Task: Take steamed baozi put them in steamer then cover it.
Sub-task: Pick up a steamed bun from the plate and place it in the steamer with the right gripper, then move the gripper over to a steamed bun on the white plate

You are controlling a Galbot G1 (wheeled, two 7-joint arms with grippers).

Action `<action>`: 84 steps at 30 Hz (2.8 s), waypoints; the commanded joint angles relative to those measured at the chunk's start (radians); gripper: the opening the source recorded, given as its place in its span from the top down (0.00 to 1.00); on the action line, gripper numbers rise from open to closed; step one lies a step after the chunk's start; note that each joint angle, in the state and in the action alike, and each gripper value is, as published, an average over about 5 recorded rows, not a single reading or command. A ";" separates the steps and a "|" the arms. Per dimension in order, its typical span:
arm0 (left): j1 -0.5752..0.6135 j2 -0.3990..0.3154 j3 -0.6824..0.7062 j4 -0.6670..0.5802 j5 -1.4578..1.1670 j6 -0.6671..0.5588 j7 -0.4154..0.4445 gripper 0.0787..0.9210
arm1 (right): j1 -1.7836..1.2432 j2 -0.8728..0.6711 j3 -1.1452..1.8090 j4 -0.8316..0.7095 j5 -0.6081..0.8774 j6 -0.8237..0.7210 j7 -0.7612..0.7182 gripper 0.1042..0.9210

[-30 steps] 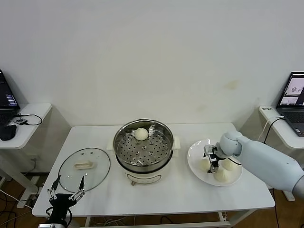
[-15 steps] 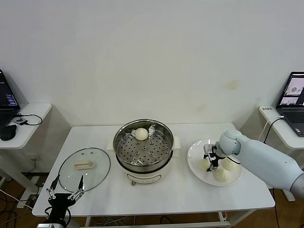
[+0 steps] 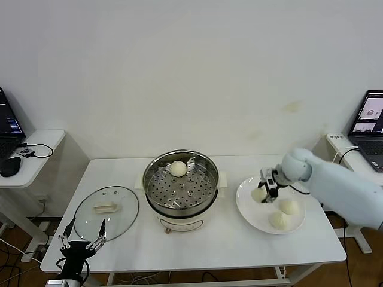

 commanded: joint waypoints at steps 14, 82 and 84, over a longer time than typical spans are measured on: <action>-0.014 0.008 -0.001 0.015 -0.013 -0.004 0.001 0.12 | 0.407 0.438 -0.235 0.036 0.541 -0.239 0.168 0.36; -0.019 0.014 0.016 0.024 0.014 -0.028 -0.002 0.12 | 0.413 -0.138 -0.313 0.208 0.074 0.064 -0.171 0.12; -0.020 0.017 0.020 0.029 0.014 -0.028 -0.002 0.12 | 0.381 -0.188 -0.314 0.226 0.042 0.075 -0.175 0.12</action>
